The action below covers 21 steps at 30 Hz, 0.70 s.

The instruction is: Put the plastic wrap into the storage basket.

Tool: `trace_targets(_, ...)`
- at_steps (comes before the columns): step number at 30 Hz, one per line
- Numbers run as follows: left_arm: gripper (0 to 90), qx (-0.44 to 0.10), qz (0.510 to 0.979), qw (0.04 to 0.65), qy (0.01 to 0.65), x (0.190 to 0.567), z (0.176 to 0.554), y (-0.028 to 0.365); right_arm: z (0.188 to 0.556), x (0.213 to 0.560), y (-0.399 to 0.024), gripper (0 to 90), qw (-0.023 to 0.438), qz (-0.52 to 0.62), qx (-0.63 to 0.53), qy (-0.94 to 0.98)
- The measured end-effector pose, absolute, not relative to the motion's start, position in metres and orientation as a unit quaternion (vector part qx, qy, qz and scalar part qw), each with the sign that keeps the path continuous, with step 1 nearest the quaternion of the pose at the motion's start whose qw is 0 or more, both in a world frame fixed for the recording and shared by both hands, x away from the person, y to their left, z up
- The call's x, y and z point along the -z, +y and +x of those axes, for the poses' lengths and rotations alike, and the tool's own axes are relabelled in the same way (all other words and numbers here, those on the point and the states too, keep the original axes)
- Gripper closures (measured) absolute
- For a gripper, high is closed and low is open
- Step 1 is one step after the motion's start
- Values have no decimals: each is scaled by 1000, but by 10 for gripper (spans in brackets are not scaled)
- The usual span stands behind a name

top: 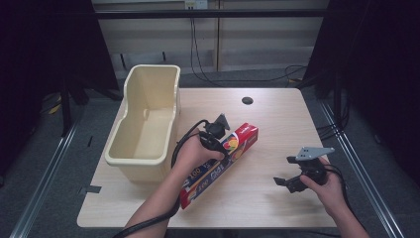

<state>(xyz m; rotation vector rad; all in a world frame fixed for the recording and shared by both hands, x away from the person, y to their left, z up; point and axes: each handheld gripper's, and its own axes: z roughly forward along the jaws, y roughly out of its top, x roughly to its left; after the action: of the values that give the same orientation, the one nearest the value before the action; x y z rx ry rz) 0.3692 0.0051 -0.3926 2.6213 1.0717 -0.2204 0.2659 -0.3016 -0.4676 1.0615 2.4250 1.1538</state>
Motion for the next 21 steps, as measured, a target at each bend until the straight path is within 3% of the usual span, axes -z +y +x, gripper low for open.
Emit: trace_targets(21, 403, 80, 900, 160, 397, 350, 379, 25, 265, 466, -303, 31, 131, 365, -398, 832)
